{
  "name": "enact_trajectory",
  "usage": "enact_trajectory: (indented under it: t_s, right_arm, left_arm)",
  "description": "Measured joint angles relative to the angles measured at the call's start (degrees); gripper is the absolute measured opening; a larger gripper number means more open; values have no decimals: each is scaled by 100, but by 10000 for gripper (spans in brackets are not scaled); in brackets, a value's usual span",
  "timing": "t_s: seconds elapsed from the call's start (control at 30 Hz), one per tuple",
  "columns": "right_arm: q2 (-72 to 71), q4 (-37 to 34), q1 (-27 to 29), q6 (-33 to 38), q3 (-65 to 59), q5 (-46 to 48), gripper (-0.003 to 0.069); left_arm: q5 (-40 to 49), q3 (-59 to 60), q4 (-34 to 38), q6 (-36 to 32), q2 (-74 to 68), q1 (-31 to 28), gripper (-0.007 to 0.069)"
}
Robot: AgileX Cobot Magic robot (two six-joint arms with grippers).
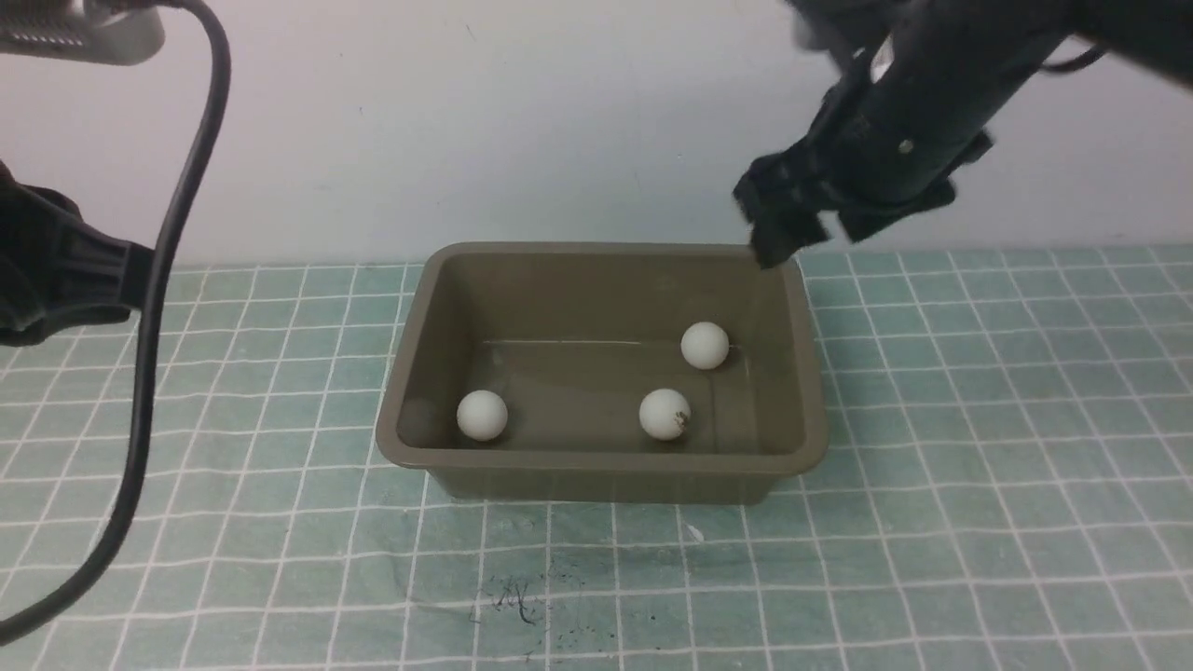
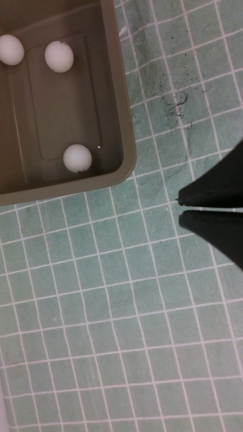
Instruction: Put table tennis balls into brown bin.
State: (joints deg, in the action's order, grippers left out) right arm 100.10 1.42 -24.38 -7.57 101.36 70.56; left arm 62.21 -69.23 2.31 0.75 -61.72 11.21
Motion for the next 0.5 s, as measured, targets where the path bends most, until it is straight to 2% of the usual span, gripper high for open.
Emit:
enact_trajectory:
  t_s: [0.03, 0.07, 0.13, 0.23, 0.3, 0.4, 0.47, 0.5]
  right_arm:
    - [-467, 198, 0, -150, -107, 21, 361]
    - [-544, 224, 0, -175, -107, 21, 349]
    - [-1564, 360, 0, -480, -551, 34, 169]
    - [-3059, 397, 0, -752, -1444, -53, 32]
    - [-4278, 498, 0, -926, -2266, -656, -1]
    - [-5554, 717, 0, -1103, -3447, -1708, -10]
    - [-6876, 1041, 0, -1202, -4502, -2863, -13]
    - [-6997, 1075, 0, -1216, -4709, -2957, -13]
  left_arm:
    - [-79, 145, 37, -23, 53, 0, -5]
    - [-97, 167, 42, -23, 53, 0, -5]
    - [-319, 434, 57, -37, 195, 0, -5]
    - [-621, 758, 57, -75, 422, 0, -5]
    - [-816, 977, 57, -75, 569, 0, -5]
    - [-889, 1164, 61, -106, 718, 0, -5]
    - [-896, 1260, 114, -123, 814, 0, -5]
    - [-896, 1275, 120, -123, 823, 0, -5]
